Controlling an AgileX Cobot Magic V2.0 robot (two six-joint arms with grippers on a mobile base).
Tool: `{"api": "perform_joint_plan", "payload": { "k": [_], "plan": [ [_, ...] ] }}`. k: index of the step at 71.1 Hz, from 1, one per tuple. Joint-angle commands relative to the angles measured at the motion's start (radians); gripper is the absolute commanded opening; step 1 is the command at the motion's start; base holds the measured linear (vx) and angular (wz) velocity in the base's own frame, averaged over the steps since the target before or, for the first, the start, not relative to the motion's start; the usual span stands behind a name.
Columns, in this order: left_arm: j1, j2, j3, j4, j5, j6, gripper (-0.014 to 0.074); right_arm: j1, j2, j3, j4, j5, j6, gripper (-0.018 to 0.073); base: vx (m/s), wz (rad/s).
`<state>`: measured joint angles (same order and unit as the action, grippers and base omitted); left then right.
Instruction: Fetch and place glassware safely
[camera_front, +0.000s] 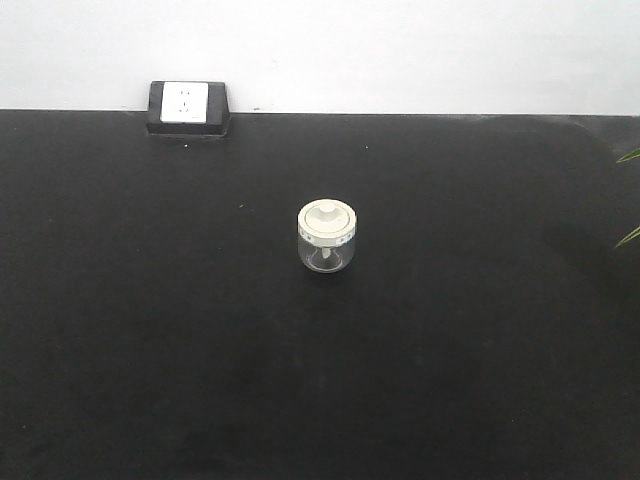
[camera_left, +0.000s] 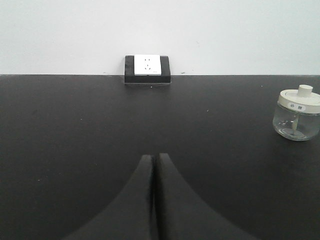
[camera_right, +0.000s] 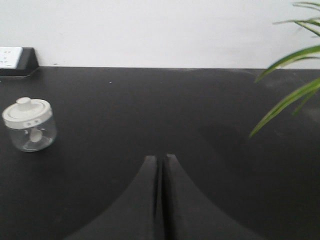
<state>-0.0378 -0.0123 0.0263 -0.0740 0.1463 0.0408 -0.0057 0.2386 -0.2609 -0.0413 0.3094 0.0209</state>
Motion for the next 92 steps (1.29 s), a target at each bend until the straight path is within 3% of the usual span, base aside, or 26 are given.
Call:
{"api": "perform_joint_plan", "payload": {
  "k": [1, 10, 27, 92],
  "plan": [
    [0.003, -0.002, 0.03, -0.006, -0.08, -0.006, -0.0007, -0.055, -0.02, 0.032, 0.025, -0.101, -0.001, -0.0003, 0.0, 0.0],
    [0.003, -0.002, 0.03, -0.006, -0.08, -0.006, -0.0007, -0.099, -0.086, 0.122, 0.052, -0.13, -0.001, -0.0003, 0.0, 0.0],
    [0.003, -0.001, 0.03, -0.006, -0.08, -0.006, -0.0007, -0.098, -0.267, 0.312, 0.068, -0.241, -0.001, -0.0003, 0.0, 0.0],
    [0.003, -0.002, 0.03, -0.006, -0.078, -0.006, -0.0007, -0.087, -0.262, 0.308, 0.06, -0.218, -0.005, -0.0003, 0.0, 0.0]
  ]
}}
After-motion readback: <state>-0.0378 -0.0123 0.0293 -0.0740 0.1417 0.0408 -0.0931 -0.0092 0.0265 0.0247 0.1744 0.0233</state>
